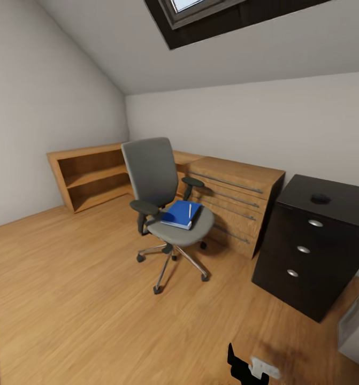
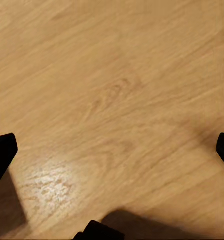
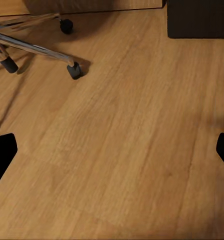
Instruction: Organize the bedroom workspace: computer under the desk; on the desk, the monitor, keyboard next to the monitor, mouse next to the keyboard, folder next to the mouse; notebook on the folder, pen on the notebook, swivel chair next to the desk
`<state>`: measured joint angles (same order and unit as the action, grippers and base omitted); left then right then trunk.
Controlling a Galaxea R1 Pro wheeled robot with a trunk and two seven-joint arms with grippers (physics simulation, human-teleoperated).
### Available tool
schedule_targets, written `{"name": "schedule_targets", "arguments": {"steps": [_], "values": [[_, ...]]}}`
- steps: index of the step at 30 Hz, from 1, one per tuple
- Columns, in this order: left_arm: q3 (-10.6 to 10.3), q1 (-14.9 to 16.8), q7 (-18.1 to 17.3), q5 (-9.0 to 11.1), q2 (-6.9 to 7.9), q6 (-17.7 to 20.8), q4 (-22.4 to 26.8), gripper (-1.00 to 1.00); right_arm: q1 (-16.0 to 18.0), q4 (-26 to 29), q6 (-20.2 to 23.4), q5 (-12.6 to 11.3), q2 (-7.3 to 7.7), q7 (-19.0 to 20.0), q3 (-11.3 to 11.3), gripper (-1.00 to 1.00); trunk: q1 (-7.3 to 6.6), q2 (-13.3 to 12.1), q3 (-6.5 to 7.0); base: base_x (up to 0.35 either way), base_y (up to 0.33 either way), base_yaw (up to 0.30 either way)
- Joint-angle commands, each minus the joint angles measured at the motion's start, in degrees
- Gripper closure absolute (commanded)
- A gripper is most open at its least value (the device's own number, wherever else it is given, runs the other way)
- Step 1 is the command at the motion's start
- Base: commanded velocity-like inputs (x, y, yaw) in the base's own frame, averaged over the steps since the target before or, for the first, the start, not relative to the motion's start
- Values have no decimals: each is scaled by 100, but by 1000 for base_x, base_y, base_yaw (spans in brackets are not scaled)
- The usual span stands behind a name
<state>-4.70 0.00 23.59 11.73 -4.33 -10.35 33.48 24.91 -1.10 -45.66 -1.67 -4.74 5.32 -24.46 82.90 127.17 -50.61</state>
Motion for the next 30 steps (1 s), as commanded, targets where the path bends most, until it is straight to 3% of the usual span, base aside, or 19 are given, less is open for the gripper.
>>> {"name": "schedule_targets", "arguments": {"steps": [1,16,30], "values": [[-36,0,37,60,7,-48,-16,-100,4,-10,-21,-20,0,56,-46,-100,-1,2,-5,0,0,-268],[-31,0,40,49,-5,-356,-322,-100,-4,-12,-21,-17,-8,57,-42,-100,-1,2,-5,-103,69,-270],[-31,0,40,49,-7,-369,-325,-100,-7,-7,-21,-16,-9,57,-42,-100,-1,2,-5,23,7,-276]]}}
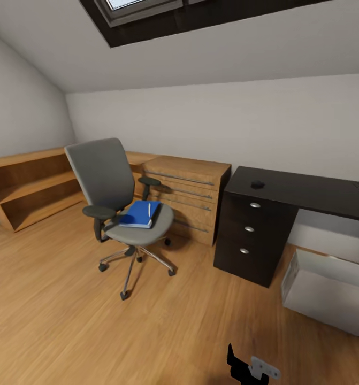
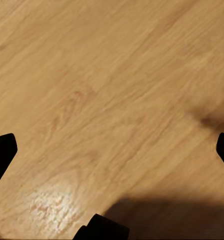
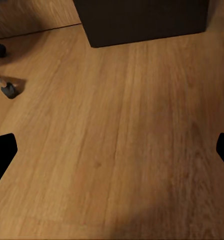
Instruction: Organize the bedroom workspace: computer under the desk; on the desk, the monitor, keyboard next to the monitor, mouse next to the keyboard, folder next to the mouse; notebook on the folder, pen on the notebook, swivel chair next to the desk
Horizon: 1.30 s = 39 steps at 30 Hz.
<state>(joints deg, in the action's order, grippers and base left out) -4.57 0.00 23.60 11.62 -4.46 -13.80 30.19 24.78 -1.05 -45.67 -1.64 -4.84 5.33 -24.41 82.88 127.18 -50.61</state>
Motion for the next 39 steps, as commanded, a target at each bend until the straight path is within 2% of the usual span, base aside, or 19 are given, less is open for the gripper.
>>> {"name": "schedule_targets", "arguments": {"steps": [1,5,8,10,13,15,26,34,35,39], "values": [[-44,0,39,60,6,-22,4,-100,6,-11,-21,-18,0,56,-46,-100,1,2,-5,218,0,-277],[-44,-2,39,60,13,-18,4,-100,6,-2,-24,8,12,54,-46,-100,1,2,-5,276,0,-277],[-44,-1,39,60,11,-17,4,-100,7,-1,-23,127,21,51,-46,-100,1,2,-5,173,0,-277],[-44,-3,39,55,6,-23,4,-100,8,-3,-21,309,25,42,-46,-100,1,2,-5,66,0,-277],[-44,-1,39,52,5,-28,4,-100,8,-7,-21,397,32,39,-46,-100,1,2,-5,23,0,-280],[-46,0,39,52,6,-31,4,-100,8,-7,-21,408,35,39,-46,-100,1,2,-5,8,0,-285],[-45,0,39,51,-2,-35,4,-100,8,-2,-21,431,35,38,-46,-100,-240,-439,193,2,0,-279],[-44,0,39,53,-3,-35,4,-100,-24,-7,-21,436,23,38,-46,-100,-416,-760,336,0,0,-61],[-11,0,6,19,31,-1,-29,-100,-56,26,13,402,56,4,-13,-100,-415,-759,335,0,0,0],[120,0,-122,-105,69,126,-158,-100,-186,59,141,401,-19,-37,115,-100,-415,-759,335,0,0,0]]}}
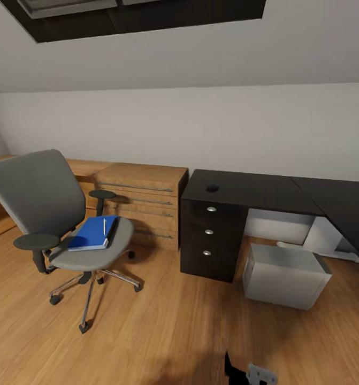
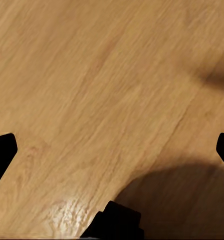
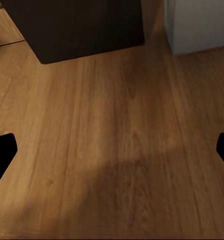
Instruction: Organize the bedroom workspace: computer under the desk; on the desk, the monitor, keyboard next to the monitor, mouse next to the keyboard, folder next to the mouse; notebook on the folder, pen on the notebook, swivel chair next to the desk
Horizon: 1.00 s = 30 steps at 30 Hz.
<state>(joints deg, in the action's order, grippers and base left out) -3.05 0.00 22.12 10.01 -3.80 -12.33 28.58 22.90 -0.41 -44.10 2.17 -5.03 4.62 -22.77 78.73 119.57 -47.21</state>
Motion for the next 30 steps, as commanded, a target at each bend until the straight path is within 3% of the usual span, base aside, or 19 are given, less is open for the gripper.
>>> {"name": "schedule_targets", "arguments": {"steps": [1,5,11,16,30], "values": [[-26,0,-6,24,3,-7,-29,-100,-31,-4,16,20,1,34,-18,-100,-1,2,-4,0,0,0],[-82,0,61,153,-14,-137,37,-100,101,-42,144,81,-78,144,-74,-100,-89,-158,68,0,0,0],[-45,0,253,339,173,-332,230,-100,297,-68,336,120,-57,208,-256,-100,-220,-399,175,0,0,0],[-40,0,360,351,199,-494,391,-100,423,-65,496,124,-52,213,-410,-100,-330,-600,265,0,0,0],[-38,0,363,352,204,-516,429,-100,426,-60,945,126,-48,215,-416,-100,-638,-1161,516,0,0,0]]}}
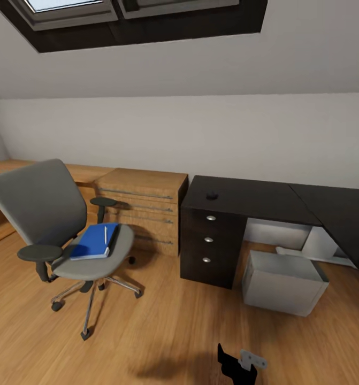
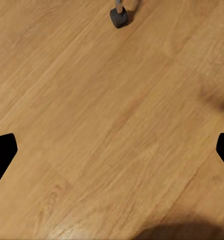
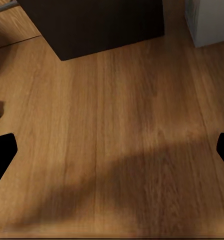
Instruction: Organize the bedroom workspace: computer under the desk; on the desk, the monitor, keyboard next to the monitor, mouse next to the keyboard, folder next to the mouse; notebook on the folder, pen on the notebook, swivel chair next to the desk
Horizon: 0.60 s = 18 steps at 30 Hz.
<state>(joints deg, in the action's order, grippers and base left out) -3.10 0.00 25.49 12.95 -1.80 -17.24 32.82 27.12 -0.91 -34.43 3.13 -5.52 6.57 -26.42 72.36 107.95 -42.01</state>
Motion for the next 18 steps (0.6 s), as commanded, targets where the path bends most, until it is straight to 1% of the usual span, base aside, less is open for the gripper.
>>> {"name": "schedule_targets", "arguments": {"steps": [1,8,18], "values": [[-36,0,20,58,4,-25,5,-100,4,-6,10,31,-1,20,-48,-100,-23,-39,14,0,0,0],[-41,0,10,58,4,-25,5,-100,6,-5,231,35,-1,20,-45,-100,-177,-320,140,0,0,0],[-59,-1,-7,54,-4,-25,-17,-100,5,-3,212,38,-1,4,-24,-100,-396,-721,319,0,0,0]]}}
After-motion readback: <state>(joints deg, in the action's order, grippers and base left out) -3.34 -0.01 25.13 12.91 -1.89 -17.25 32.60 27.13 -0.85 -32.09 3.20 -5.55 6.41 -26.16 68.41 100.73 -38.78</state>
